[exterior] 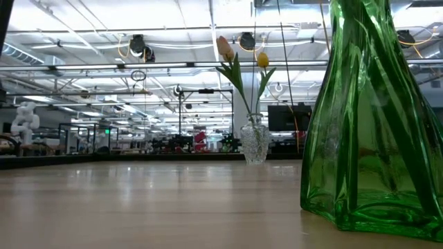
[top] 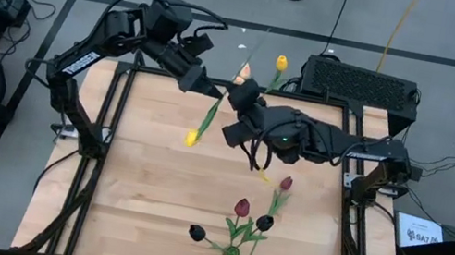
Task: Sort flowers into vase by color
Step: Put the yellow tulip into the transparent flower vase
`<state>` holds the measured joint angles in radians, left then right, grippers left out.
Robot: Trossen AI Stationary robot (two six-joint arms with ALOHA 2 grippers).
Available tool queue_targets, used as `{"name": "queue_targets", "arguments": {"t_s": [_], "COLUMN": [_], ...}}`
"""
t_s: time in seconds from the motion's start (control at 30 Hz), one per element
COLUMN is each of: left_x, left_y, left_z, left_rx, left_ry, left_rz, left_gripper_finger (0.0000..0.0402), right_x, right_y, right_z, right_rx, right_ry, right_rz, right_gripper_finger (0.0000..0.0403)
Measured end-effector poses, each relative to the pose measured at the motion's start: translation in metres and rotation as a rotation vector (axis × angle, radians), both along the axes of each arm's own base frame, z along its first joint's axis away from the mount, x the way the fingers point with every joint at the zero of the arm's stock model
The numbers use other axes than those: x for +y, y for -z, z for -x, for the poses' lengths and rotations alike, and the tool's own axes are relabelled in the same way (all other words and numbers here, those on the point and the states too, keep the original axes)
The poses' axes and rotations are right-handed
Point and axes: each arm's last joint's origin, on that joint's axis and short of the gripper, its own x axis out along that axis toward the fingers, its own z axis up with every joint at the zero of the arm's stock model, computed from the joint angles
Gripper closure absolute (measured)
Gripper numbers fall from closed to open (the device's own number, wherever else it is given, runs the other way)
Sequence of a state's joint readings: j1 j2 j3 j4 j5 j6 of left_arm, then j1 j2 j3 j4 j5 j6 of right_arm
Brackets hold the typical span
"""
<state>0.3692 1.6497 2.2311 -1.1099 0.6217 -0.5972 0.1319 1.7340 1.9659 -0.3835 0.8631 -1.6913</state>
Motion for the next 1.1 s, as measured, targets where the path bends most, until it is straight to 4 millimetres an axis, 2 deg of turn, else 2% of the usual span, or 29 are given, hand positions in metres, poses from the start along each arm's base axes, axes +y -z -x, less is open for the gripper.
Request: {"name": "queue_targets", "arguments": {"t_s": [0.33,0.53,0.73,0.93,1.1], "left_x": [-0.005,-0.005,-0.005,-0.004,-0.002], "left_y": [0.0,0.0,0.0,0.0,0.001], "left_z": [-0.002,-0.002,-0.002,-0.002,-0.002], "left_rx": [-0.001,-0.002,-0.001,0.003,-0.003], "left_ry": [0.025,0.025,0.014,-0.016,-0.037], "left_rz": [0.004,0.004,-0.003,-0.033,-0.124], "left_gripper_finger": [0.0402,0.0402,0.04,0.0375,0.0349], "right_x": [-0.001,0.0,0.0,0.0,-0.001], "right_y": [0.0,0.002,0.004,0.007,0.012], "right_z": [0.0,0.0,0.0,0.001,0.002], "right_rx": [0.003,0.011,-0.021,-0.036,-0.024], "right_ry": [0.001,0.001,0.008,0.018,0.036], "right_rz": [0.0,-0.005,-0.069,-0.118,-0.157], "right_gripper_finger": [0.0357,0.0394,0.04,0.0401,0.0402]}}
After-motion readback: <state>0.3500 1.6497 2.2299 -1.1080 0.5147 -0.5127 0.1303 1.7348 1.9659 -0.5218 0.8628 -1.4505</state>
